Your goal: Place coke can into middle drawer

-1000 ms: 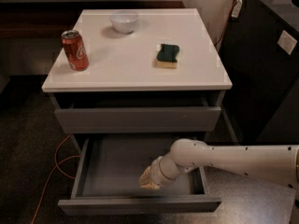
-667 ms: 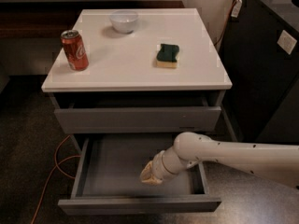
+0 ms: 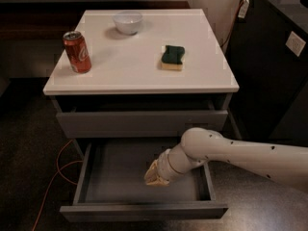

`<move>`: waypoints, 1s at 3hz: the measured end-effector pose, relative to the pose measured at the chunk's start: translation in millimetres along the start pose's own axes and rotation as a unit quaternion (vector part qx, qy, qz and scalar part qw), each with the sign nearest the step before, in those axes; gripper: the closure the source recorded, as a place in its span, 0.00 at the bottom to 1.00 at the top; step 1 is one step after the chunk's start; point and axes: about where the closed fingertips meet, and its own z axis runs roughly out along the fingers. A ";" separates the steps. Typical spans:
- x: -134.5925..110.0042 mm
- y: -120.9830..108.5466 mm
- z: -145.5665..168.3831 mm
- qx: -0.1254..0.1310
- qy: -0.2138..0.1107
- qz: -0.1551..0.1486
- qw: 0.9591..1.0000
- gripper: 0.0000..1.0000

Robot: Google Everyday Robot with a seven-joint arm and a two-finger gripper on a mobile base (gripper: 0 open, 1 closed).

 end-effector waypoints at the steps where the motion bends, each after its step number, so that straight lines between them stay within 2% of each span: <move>1: -15.3 -2.3 -17.5 -0.007 0.009 -0.019 1.000 0.06; 2: -34.1 -3.9 -38.8 -0.013 0.017 -0.039 0.999 0.00; 3: -50.4 -7.4 -59.7 -0.016 0.013 -0.050 0.999 0.00</move>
Offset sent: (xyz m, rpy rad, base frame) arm 0.0041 0.0065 0.0960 -0.0616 -0.0543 0.1219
